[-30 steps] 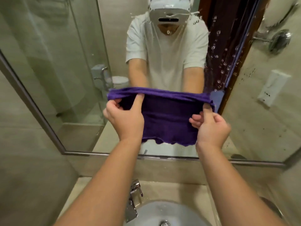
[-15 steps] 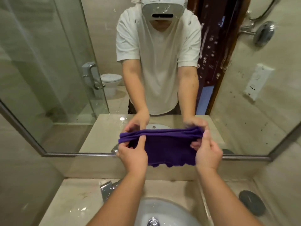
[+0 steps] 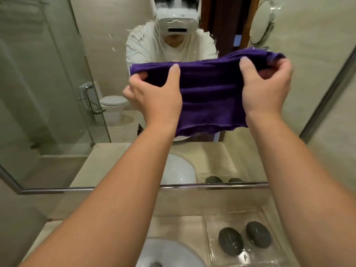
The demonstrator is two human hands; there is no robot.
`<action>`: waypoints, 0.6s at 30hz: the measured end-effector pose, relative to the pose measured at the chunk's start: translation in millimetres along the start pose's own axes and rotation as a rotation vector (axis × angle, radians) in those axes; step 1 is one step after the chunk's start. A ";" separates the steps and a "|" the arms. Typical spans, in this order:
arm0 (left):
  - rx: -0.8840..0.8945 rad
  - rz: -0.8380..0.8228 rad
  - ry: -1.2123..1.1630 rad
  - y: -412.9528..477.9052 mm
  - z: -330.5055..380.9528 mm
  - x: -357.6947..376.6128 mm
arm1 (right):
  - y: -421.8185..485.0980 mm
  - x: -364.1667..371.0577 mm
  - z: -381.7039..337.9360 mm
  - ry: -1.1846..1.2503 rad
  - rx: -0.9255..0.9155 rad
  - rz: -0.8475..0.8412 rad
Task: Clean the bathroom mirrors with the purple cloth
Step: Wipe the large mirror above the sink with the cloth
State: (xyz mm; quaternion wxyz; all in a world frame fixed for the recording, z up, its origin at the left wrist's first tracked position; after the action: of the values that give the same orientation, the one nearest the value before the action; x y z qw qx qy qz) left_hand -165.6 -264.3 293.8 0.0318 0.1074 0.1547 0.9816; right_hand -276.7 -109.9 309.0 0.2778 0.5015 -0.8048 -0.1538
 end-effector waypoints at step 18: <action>-0.252 -0.138 0.460 -161.5 -185.1 5.3 | -78.4 -153.5 250.2 -0.395 0.510 0.007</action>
State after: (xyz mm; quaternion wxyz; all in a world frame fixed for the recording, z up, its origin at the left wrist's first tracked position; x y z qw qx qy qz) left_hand -206.9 -165.4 72.8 0.0757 -0.1339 0.0414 0.9872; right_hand -317.9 -15.8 23.0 -0.0177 0.5127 -0.8574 -0.0406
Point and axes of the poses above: each hand's wrist, its own y-axis towards the middle knuckle, its own x-axis out of the palm, z = x × y, the point moved 1 cm from there along y, towards the middle knuckle, and after that the axes turned 13 degrees about z, right-handed, at the moved point
